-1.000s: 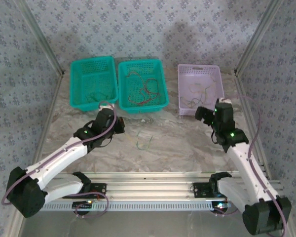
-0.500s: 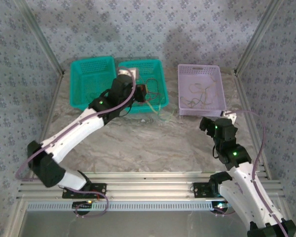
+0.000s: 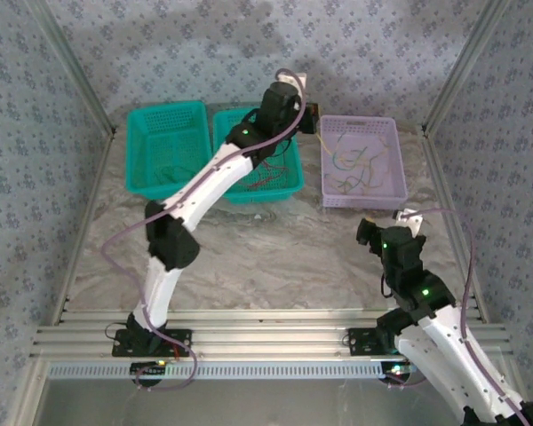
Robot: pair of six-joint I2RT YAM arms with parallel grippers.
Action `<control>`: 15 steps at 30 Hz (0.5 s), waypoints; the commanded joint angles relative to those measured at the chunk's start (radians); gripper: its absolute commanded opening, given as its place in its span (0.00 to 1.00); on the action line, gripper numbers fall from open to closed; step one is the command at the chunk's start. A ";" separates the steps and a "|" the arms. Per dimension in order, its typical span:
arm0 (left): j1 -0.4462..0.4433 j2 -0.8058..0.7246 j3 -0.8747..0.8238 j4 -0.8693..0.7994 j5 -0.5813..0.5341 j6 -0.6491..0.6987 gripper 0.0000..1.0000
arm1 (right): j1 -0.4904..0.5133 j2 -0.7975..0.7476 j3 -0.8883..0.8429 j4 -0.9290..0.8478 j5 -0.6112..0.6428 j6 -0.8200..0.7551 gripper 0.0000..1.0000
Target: Untangle the cables
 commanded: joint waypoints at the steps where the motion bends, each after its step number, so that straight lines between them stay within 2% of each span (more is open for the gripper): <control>1: 0.005 0.174 0.285 -0.137 0.048 0.050 0.00 | 0.029 -0.020 -0.012 -0.032 0.069 0.015 1.00; 3: 0.014 0.296 0.470 -0.179 0.082 0.031 0.00 | 0.042 -0.034 -0.010 -0.049 0.090 0.019 1.00; 6: 0.023 0.274 0.334 -0.040 0.081 0.010 0.00 | 0.066 -0.070 -0.010 -0.058 0.099 0.027 1.00; 9: 0.019 0.322 0.355 0.014 0.123 -0.018 0.00 | 0.093 -0.098 -0.009 -0.063 0.115 0.026 1.00; 13: -0.002 0.409 0.394 0.094 0.121 -0.054 0.00 | 0.129 -0.113 -0.007 -0.073 0.142 0.030 1.00; 15: -0.022 0.439 0.398 0.127 0.099 -0.030 0.00 | 0.145 -0.119 -0.007 -0.076 0.152 0.035 1.00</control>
